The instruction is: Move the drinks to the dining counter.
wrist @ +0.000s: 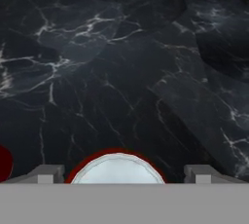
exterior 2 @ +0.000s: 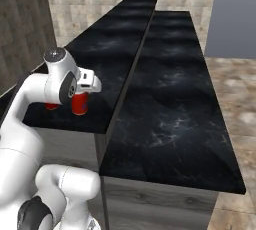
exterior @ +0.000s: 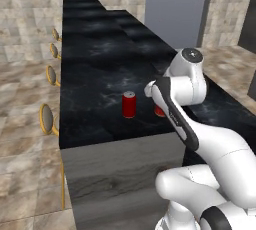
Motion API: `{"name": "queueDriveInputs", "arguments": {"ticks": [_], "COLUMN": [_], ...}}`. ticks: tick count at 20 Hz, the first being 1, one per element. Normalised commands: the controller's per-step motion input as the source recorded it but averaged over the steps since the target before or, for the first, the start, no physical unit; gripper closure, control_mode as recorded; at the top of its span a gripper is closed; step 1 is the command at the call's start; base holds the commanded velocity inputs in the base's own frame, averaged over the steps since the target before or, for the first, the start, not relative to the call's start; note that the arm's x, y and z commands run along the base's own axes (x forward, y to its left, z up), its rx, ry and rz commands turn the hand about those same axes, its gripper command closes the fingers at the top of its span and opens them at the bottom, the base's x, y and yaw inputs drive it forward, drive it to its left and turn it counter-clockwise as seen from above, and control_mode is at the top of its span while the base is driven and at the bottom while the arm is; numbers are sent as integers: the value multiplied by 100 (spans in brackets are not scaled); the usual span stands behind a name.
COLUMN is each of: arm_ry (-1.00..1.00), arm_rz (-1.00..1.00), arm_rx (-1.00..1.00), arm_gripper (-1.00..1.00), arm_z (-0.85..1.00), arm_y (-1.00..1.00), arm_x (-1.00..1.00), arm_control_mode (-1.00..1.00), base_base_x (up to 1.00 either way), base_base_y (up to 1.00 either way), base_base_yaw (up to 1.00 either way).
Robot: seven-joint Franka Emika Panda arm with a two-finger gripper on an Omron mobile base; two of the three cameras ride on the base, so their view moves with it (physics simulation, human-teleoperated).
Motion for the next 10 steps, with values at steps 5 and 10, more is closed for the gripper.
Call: {"name": "queueDriveInputs", "arguments": {"ticks": [5,10], "arm_ry": [0,1], "arm_rz": [0,0], "arm_rx": [0,0], "arm_gripper": [-100,-100], "arm_z": [28,58], "arm_y": [0,-1], "arm_x": [1,0], "arm_control_mode": [-100,-100], "base_base_x": [0,0], "base_base_y": [0,0], "base_base_yaw": [0,0]}}
